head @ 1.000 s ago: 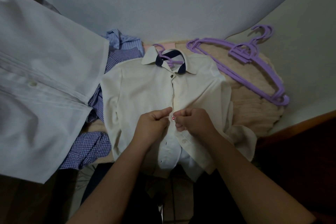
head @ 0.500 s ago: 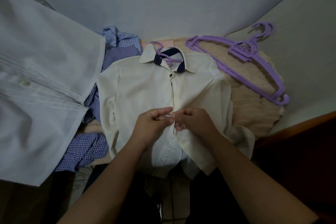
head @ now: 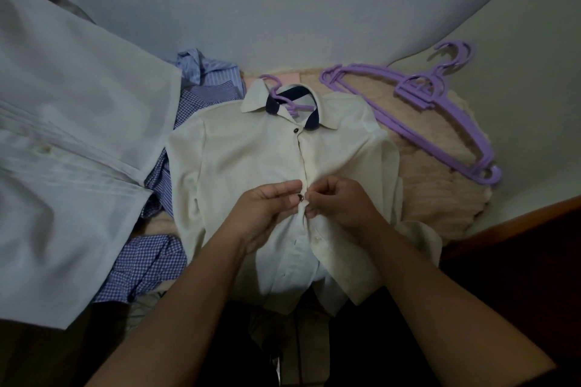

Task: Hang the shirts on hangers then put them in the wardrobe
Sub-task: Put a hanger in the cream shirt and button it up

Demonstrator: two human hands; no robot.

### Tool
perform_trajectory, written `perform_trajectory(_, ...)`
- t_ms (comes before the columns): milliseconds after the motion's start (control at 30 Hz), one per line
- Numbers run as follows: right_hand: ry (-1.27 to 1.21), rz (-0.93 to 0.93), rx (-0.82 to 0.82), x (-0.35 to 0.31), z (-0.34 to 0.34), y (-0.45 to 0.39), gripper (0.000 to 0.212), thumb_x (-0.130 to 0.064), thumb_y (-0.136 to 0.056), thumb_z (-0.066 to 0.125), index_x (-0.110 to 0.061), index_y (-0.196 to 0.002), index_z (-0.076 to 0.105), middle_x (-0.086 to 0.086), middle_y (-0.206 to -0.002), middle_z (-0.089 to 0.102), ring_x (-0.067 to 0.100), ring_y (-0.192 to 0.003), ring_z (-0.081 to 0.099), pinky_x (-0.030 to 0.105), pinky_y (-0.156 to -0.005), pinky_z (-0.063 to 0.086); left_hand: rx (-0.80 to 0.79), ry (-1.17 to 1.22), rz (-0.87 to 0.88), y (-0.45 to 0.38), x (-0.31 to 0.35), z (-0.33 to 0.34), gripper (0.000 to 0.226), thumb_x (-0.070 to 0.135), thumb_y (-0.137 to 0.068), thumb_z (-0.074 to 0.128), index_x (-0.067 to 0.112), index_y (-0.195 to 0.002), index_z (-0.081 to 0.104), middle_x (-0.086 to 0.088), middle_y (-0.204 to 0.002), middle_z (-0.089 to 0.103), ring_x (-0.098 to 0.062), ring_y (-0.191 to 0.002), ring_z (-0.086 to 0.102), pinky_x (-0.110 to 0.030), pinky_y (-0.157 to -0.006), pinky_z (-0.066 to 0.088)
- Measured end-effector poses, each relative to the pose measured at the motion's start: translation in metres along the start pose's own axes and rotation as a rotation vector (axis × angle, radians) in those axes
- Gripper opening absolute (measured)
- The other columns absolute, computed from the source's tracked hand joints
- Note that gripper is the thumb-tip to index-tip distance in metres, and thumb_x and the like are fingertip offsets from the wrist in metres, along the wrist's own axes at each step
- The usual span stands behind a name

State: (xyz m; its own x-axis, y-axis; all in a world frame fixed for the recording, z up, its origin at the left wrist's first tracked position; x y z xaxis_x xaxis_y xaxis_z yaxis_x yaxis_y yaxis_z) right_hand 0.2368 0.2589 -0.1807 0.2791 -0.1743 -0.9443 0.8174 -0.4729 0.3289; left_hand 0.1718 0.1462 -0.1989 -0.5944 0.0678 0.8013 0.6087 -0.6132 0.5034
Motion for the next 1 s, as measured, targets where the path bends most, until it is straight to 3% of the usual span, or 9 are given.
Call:
perform_trajectory(167,0.054,-0.175,0.013,-0.050,-0.002,-0.030,0.021,0.010,-0.081,0.060,-0.008,-0.072,0.058,0.005,-0.056,0.060,0.013,-0.052,0.057,0.023,-0.060,0.051,0.000,-0.061,0.141,-0.017,0.057,0.014,0.026,-0.014,-0.086,0.053,0.005,-0.094,0.067,-0.002,-0.068,0.072,-0.007,-0.062,0.068,-0.014,-0.063,0.054)
perform_trajectory(267,0.077,-0.248,0.057,-0.071,-0.006,-0.053,0.023,0.011,-0.081,0.061,-0.011,-0.073,0.058,0.006,-0.063,0.060,0.009,-0.052,0.059,0.021,-0.062,0.052,0.052,-0.122,0.226,-0.036,0.082,0.017,0.028,-0.014,-0.086,0.056,0.004,-0.104,0.068,-0.004,-0.074,0.073,-0.010,-0.070,0.069,-0.017,-0.069,0.055)
perform_trajectory(433,0.153,-0.120,0.108,-0.034,-0.020,-0.080,0.020,0.009,-0.079,0.064,-0.011,-0.074,0.062,0.006,-0.065,0.060,0.004,-0.049,0.056,0.018,-0.057,0.050,0.128,-0.294,0.157,-0.055,0.056,0.013,0.037,-0.008,-0.085,0.062,0.002,-0.120,0.064,-0.015,-0.099,0.071,-0.023,-0.089,0.065,-0.037,-0.096,0.050)
perform_trajectory(567,0.213,-0.027,0.098,-0.005,-0.027,-0.068,0.024,0.008,-0.080,0.062,-0.015,-0.078,0.065,0.003,-0.067,0.065,0.010,-0.058,0.058,0.022,-0.067,0.050,0.159,-0.297,0.136,-0.040,0.032,0.005,0.029,-0.004,-0.085,0.064,0.007,-0.111,0.070,-0.018,-0.098,0.072,-0.022,-0.086,0.066,-0.044,-0.096,0.050)
perform_trajectory(667,0.325,-0.066,0.113,-0.004,-0.032,-0.054,0.021,0.004,-0.082,0.064,-0.011,-0.095,0.070,0.003,-0.082,0.068,0.009,-0.072,0.059,0.024,-0.077,0.050,0.221,-0.278,0.203,-0.021,0.029,-0.007,0.023,0.000,-0.087,0.064,0.014,-0.102,0.073,-0.013,-0.090,0.073,-0.016,-0.084,0.068,-0.030,-0.086,0.054)
perform_trajectory(733,0.465,-0.113,0.137,-0.008,-0.033,-0.042,0.024,0.000,-0.083,0.065,-0.007,-0.105,0.071,0.004,-0.090,0.069,0.009,-0.078,0.060,0.027,-0.085,0.048,0.231,-0.436,0.281,-0.002,0.034,-0.005,0.022,0.003,-0.088,0.065,0.022,-0.096,0.073,0.000,-0.083,0.072,0.002,-0.071,0.065,-0.012,-0.071,0.052)
perform_trajectory(767,0.491,-0.123,0.149,-0.009,-0.031,-0.036,0.024,-0.002,-0.083,0.064,-0.006,-0.106,0.071,0.006,-0.092,0.070,0.010,-0.079,0.060,0.029,-0.084,0.049,0.216,-0.540,0.307,0.003,0.034,-0.002,0.023,0.004,-0.088,0.065,0.025,-0.095,0.073,0.001,-0.086,0.073,0.003,-0.071,0.065,-0.011,-0.070,0.051)
perform_trajectory(900,0.454,-0.026,0.117,0.006,-0.017,-0.018,0.018,-0.002,-0.086,0.062,-0.005,-0.101,0.070,0.001,-0.073,0.065,0.011,-0.060,0.059,0.018,-0.054,0.051,0.200,-0.826,0.251,0.003,0.013,-0.006,0.025,0.008,-0.087,0.066,0.024,-0.105,0.073,-0.002,-0.095,0.073,-0.013,-0.087,0.067,-0.020,-0.079,0.053)
perform_trajectory(1000,0.520,0.085,0.024,0.031,-0.005,-0.012,0.020,-0.005,-0.086,0.063,-0.008,-0.105,0.069,0.003,-0.083,0.067,0.008,-0.063,0.060,0.014,-0.058,0.050,0.197,-0.883,0.205,0.002,0.002,-0.014,0.023,0.010,-0.085,0.069,0.025,-0.103,0.072,0.001,-0.098,0.071,-0.012,-0.091,0.066,-0.009,-0.073,0.046)
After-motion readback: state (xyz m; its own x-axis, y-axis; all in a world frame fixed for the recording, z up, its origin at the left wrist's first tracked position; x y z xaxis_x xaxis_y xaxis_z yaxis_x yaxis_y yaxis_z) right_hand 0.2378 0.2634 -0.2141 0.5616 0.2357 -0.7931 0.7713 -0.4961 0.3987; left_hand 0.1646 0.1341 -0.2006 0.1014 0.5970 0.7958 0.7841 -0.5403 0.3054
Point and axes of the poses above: each hand's wrist, its own y-axis away from the middle knuckle, its own z-axis out of the palm, x = y × z, the point moved 10 cm from there along -y, towards the middle knuckle
